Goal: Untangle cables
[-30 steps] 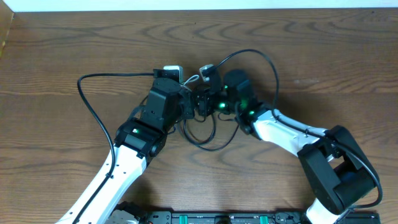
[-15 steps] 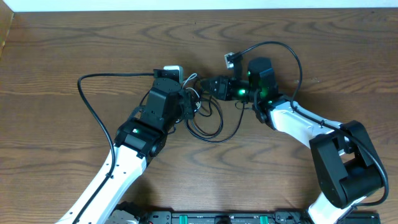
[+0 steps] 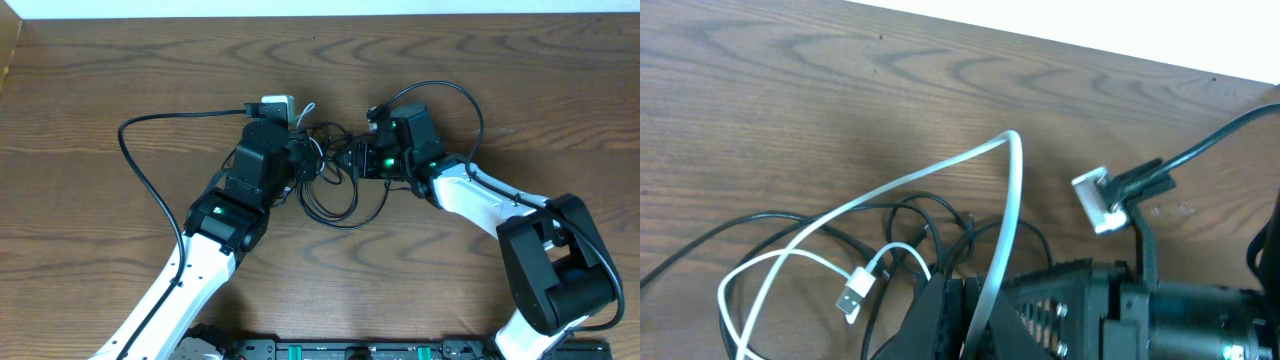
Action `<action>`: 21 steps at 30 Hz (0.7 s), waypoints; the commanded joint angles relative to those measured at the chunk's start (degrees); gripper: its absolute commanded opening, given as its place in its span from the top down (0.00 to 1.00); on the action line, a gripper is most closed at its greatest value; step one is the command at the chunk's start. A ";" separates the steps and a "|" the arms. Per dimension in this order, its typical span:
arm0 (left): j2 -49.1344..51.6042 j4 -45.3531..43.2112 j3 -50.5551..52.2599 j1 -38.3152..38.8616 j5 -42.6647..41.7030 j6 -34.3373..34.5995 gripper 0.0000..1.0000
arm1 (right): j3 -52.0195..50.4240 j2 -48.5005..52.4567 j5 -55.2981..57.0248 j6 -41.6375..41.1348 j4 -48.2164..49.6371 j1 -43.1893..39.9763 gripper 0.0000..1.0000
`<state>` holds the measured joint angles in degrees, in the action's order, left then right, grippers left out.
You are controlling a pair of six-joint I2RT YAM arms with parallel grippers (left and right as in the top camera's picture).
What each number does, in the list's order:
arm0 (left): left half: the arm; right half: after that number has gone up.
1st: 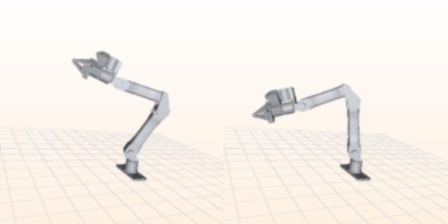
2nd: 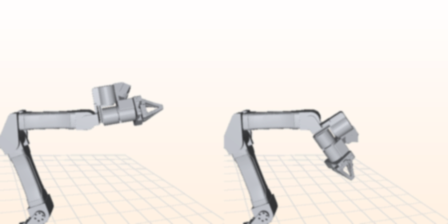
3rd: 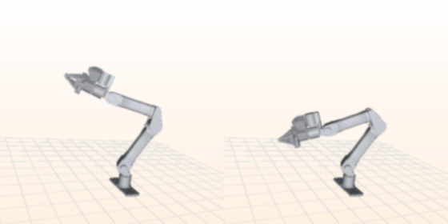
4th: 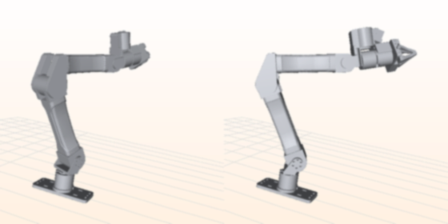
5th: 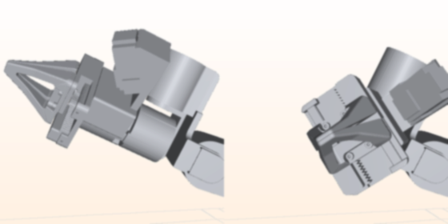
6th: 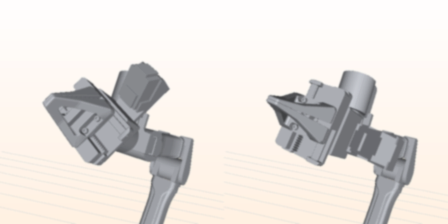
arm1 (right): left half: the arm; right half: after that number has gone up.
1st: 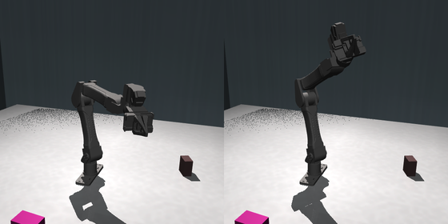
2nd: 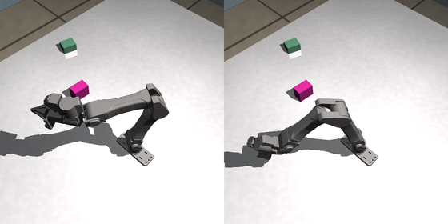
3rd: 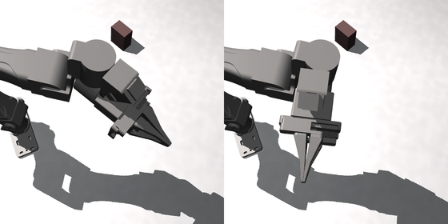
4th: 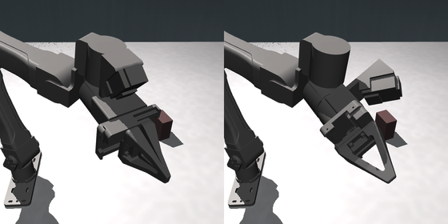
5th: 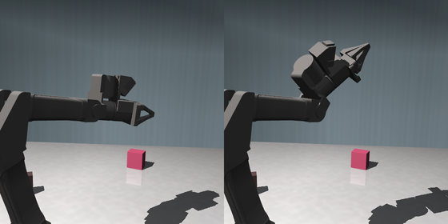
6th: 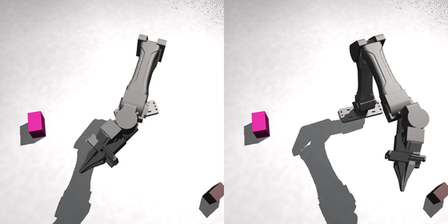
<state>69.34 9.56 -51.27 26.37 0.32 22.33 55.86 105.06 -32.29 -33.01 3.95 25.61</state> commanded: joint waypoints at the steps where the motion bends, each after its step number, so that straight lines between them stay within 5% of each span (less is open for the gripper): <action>1: -0.55 -0.48 0.15 -0.11 0.13 1.16 0.92 | 0.28 -0.02 1.01 7.91 -1.64 1.99 0.41; 10: -0.57 -2.40 0.15 -0.11 0.13 2.93 0.92 | 0.22 0.09 14.93 16.00 -3.26 11.21 0.39; 12: -0.57 -2.43 0.15 -0.11 0.13 3.15 0.92 | 0.22 0.09 17.49 17.27 -3.34 12.20 0.50; 15: -0.57 -2.86 0.15 -0.11 -1.20 3.50 0.92 | 0.22 0.09 25.44 17.22 -4.50 12.96 0.85; 17: -0.57 -3.41 0.15 -0.11 -5.51 3.48 0.92 | 0.22 0.09 30.01 17.18 -4.59 12.74 0.99; 21: -0.57 -3.45 0.15 -0.24 -13.84 0.90 0.92 | 0.24 0.07 40.59 14.78 -4.42 10.16 0.99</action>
<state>69.34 6.52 -51.27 26.35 -5.32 25.47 55.86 105.06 -3.90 -17.34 -0.56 38.00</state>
